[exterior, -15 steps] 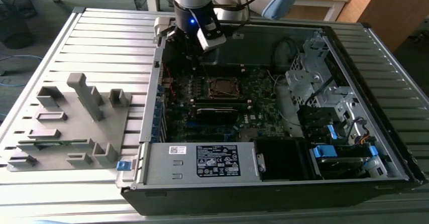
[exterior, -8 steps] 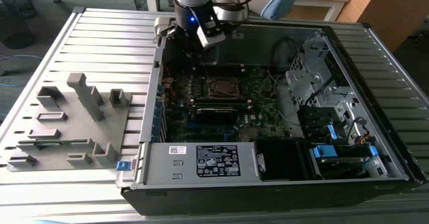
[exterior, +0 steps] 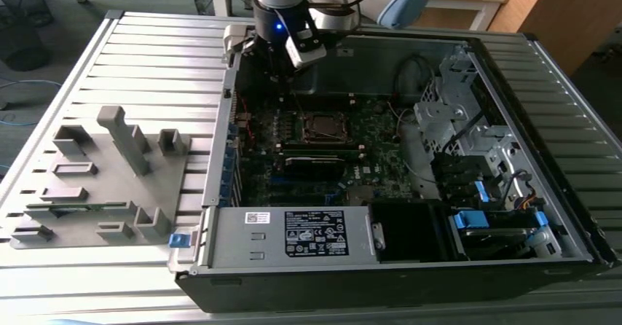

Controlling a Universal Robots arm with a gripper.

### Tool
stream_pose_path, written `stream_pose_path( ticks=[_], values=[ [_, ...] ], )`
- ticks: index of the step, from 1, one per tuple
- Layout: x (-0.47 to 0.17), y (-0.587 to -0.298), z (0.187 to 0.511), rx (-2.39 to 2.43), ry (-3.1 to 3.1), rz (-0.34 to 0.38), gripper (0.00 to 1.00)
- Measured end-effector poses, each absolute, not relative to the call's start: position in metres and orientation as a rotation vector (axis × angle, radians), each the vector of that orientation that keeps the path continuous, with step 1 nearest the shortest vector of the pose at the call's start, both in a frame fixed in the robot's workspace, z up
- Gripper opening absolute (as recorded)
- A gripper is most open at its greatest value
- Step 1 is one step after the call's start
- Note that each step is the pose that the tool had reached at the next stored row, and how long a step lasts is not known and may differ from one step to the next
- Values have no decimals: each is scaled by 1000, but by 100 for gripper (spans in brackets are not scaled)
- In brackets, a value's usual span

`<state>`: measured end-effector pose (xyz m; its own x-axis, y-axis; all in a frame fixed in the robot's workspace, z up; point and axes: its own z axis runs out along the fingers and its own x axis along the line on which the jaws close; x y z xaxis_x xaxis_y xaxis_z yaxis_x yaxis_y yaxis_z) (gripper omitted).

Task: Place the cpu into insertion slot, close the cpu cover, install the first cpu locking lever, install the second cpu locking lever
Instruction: 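Install the first cpu locking lever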

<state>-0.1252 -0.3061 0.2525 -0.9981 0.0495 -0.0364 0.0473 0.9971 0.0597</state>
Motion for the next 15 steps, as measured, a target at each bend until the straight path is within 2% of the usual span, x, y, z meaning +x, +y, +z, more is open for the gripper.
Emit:
stream_pose_path(
  ticks=[15],
  values=[
    [-91, -306, 252, 75, 3102, 91, 10]
  ],
)
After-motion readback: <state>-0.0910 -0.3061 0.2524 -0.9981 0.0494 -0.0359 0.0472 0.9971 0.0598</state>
